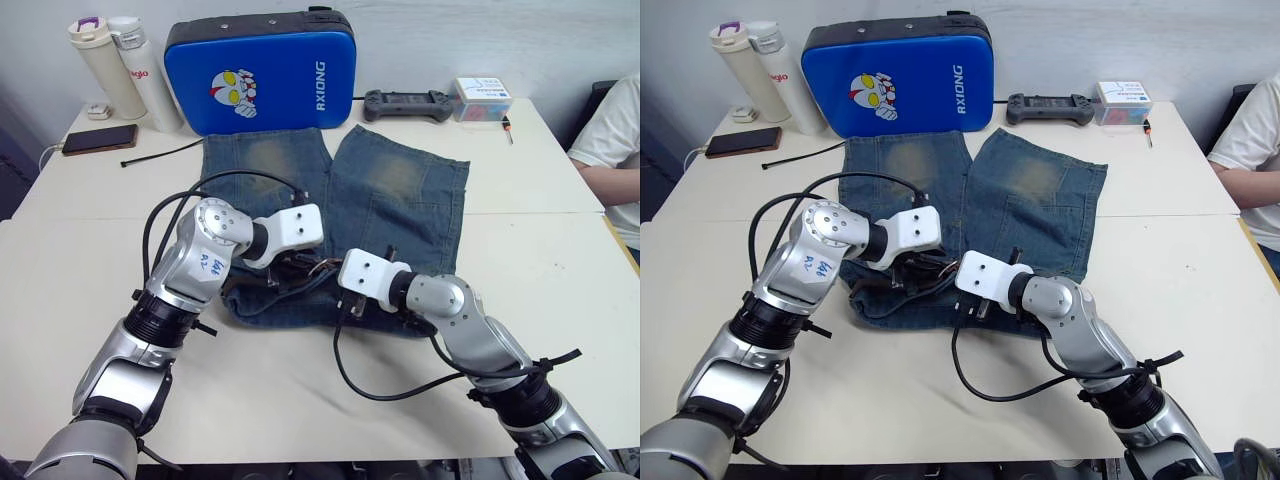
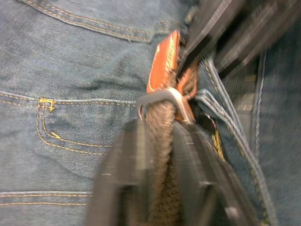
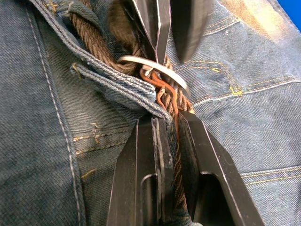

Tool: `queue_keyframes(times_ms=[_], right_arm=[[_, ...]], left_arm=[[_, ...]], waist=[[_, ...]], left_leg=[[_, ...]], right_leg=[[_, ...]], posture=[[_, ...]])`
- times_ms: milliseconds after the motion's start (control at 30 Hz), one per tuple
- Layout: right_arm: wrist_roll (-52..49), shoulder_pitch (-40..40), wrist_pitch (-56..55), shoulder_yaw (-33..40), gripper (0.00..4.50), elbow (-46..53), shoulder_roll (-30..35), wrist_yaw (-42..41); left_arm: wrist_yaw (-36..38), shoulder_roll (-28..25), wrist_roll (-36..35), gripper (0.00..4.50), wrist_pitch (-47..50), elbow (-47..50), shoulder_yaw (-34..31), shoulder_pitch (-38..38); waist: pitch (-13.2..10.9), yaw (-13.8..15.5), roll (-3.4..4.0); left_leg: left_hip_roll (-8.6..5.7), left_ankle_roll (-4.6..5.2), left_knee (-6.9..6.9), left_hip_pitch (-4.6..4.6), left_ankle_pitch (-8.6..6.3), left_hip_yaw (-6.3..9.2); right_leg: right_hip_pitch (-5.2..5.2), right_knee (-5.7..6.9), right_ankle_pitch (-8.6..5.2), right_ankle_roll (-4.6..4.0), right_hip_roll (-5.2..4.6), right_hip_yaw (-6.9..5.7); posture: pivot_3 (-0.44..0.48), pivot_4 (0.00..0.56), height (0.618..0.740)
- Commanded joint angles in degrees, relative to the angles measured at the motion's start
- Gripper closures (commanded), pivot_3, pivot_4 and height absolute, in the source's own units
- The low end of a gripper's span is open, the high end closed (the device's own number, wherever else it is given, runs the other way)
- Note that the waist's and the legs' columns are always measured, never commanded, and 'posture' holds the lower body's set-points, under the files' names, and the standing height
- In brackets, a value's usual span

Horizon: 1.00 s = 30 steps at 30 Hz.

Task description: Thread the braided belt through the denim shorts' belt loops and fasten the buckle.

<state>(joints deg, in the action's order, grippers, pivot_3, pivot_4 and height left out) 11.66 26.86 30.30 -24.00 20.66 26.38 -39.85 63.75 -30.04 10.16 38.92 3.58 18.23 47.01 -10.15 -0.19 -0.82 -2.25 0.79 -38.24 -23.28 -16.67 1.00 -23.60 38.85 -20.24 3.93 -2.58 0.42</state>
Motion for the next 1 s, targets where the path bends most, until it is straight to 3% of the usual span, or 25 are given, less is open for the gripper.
queue_keyframes(times_ms=[33,167,367,533,567,667,700,767,833,1000], right_arm=[[-0.41,1.69,0.1,1.47,4.5,2.55,-0.2,-0.23],[-1.05,2.19,1.48,2.01,4.5,3.23,0.69,-1.69],[-6.91,3.97,7.18,3.24,4.5,6.37,1.74,-7.4],[-9.64,3.72,7.44,3.9,4.5,7.37,4.05,-9.98],[-10.25,3.74,7.41,4.08,3.46,7.49,4.51,-10.41],[-12.04,3.9,7.69,4.55,2.09,8.1,6.27,-12.02],[-12.8,3.98,7.86,4.84,1.9,8.48,7.1,-12.86],[-14.65,4.53,8.92,5.85,0.81,9.6,8.67,-14.39],[-17.33,5.62,11.39,7.57,0.04,10.99,10.06,-16.01],[-22.65,8.44,15.33,12.64,0.04,10.95,13.63,-17.91]], left_arm=[[5.3,-1.15,-8.18,1.69,4.99,6.39,-2.82,2.16],[6.18,-3.4,-12.72,0.0,9.44,9.12,-5.04,3.13],[3.52,-4.52,-20.42,0.0,17.87,11.42,-10.63,5.47],[1.11,-8.49,-21.21,0.0,17.75,11.34,-10.28,5.3],[0.76,-9.46,-21.06,0.0,17.01,11.17,-9.91,4.8],[0.13,-11.66,-21.29,0.0,15.64,10.87,-9.52,3.61],[0.14,-12.25,-21.63,0.0,15.03,10.91,-9.76,3.12],[0.13,-13.44,-22.54,0.0,14.6,11.13,-10.46,2.29],[0.16,-15.01,-22.92,0.0,14.0,11.37,-10.76,1.4],[1.52,-21.45,-24.85,0.0,12.59,14.94,-12.35,-5.72]], waist=[[0.0,-0.03,0.0],[0.0,-0.12,0.0],[0.0,-0.06,0.0],[0.0,-0.11,0.0],[0.0,-0.11,0.0],[0.0,-0.08,0.0],[0.0,-0.05,0.0],[0.0,-0.01,0.0],[0.0,0.01,0.0],[0.0,-0.34,0.01]], left_leg=[[0.0,0.0,0.01,0.0,0.0,0.0],[0.0,-0.01,-0.01,0.0,0.01,-0.01],[0.01,-0.02,-0.01,0.0,0.01,0.01],[0.01,-0.02,0.01,0.01,0.01,0.01],[0.01,-0.02,0.01,0.01,0.01,0.01],[0.01,-0.02,0.01,0.01,0.01,0.01],[0.01,-0.02,0.01,0.01,0.01,0.01],[0.0,-0.01,0.01,0.01,0.01,0.02],[0.0,-0.01,0.01,0.01,0.0,0.02],[0.05,-0.01,0.05,0.02,0.0,0.02]], right_leg=[[-0.01,0.01,0.0,0.0,0.0,0.0],[0.0,0.0,0.0,0.0,0.0,0.02],[0.0,0.02,0.0,0.0,0.01,0.01],[0.0,0.02,0.0,0.0,0.01,0.02],[0.0,0.02,0.0,0.0,0.01,0.01],[0.0,0.01,0.0,0.0,0.01,0.02],[0.0,0.01,0.0,0.0,0.0,0.02],[0.0,0.0,0.0,0.0,-0.01,0.02],[0.01,-0.02,0.0,0.0,-0.01,0.02],[0.0,-0.04,0.0,0.0,0.01,0.03]], posture=[[0.0,0.15,0.74],[0.0,0.15,0.74],[0.0,0.15,0.74],[0.0,0.15,0.74],[0.0,0.15,0.74],[0.0,0.15,0.74],[0.0,0.15,0.74],[0.0,0.15,0.74],[0.0,0.15,0.74],[0.0,0.15,0.74]])
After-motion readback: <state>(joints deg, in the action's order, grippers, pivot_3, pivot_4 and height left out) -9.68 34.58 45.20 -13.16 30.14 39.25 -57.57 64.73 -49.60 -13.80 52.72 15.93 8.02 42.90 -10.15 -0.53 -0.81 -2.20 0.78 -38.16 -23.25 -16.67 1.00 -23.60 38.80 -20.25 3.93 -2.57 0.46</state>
